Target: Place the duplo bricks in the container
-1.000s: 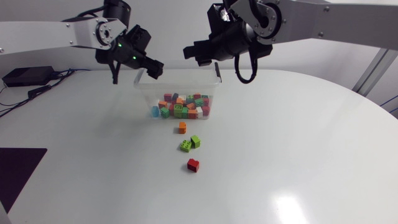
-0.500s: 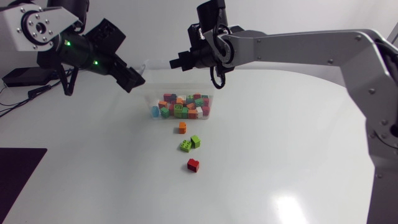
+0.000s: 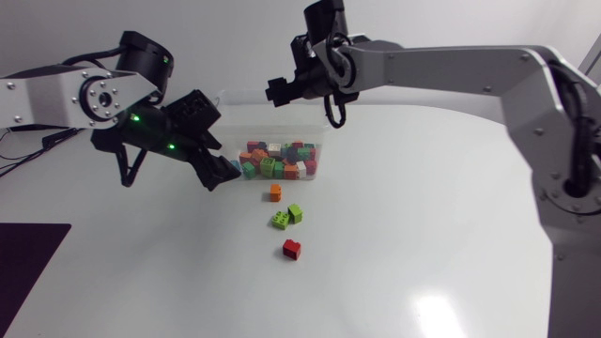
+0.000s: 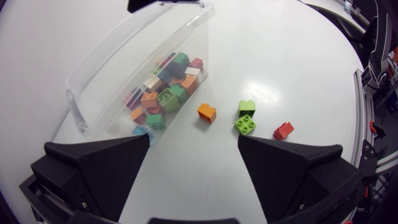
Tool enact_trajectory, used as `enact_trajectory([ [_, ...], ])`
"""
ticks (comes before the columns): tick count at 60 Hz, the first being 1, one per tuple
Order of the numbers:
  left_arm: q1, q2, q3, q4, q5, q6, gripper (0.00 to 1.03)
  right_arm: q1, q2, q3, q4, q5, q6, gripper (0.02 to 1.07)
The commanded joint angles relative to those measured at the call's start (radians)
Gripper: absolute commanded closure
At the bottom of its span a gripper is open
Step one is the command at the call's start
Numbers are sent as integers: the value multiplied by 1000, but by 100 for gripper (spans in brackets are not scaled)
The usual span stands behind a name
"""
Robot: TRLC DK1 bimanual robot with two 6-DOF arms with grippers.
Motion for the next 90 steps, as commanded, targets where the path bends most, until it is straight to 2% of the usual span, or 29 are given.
enact_trajectory([
  [1,-38,71,-19,24,5,-46,5,-16,-134,-85,-9,0,-15,8],
  [10,-76,149,37,24,-32,-152,5,-25,-299,-269,2,-2,-10,7],
  [16,-105,200,61,43,-94,-235,5,-27,-411,-401,19,-4,-3,7],
  [32,-125,275,116,87,-130,-358,5,-25,-615,-686,92,-7,5,7],
  [36,-147,338,169,76,-221,-468,5,-21,-655,-758,111,-7,7,7],
  [48,-188,422,215,59,-224,-511,8,-14,-721,-910,166,0,5,7],
  [65,-225,531,293,59,-261,-634,9,-8,-766,-1019,192,6,1,7],
  [67,-231,545,299,61,-284,-648,12,-7,-767,-1030,201,7,1,7],
  [77,-243,600,310,67,-354,-701,12,2,-767,-1067,223,16,-4,7],
  [90,-234,629,316,86,-362,-747,30,52,-752,-1110,264,49,-12,7],
])
